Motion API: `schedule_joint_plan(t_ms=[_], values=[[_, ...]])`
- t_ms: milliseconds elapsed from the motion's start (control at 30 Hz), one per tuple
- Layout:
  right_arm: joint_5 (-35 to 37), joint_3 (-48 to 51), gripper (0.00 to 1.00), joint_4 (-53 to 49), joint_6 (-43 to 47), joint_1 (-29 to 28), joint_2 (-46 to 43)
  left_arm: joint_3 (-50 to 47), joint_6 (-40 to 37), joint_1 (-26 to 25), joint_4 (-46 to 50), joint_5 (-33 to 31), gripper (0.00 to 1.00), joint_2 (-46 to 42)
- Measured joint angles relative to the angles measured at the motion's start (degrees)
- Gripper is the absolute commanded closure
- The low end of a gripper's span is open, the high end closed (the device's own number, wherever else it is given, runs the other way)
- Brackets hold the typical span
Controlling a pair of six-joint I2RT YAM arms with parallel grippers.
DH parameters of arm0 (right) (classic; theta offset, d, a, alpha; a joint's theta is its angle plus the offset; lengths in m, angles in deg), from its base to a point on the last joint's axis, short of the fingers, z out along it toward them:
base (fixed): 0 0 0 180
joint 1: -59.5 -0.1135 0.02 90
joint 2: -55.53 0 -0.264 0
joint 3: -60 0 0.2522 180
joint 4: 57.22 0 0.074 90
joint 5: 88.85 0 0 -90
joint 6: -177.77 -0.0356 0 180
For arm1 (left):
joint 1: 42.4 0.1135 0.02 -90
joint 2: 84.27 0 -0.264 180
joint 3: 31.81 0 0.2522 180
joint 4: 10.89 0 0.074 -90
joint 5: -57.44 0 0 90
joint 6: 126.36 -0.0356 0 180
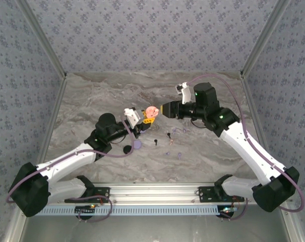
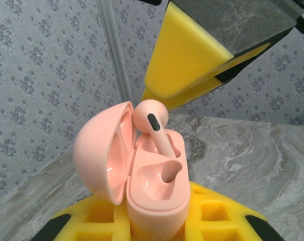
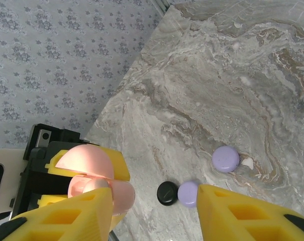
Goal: Insert the wireless bluetooth earbuds into the charging case
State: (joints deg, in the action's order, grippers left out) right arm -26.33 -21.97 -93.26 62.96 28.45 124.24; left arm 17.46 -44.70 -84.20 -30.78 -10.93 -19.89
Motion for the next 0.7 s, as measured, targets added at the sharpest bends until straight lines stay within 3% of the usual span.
schedule_joint_plan(t_ms=[700], values=[[-0.39, 0.0, 0.52, 0.2, 0.0, -1.62, 2.23, 0.0, 0.0, 0.0, 0.63, -0.24, 0.93, 0.0]])
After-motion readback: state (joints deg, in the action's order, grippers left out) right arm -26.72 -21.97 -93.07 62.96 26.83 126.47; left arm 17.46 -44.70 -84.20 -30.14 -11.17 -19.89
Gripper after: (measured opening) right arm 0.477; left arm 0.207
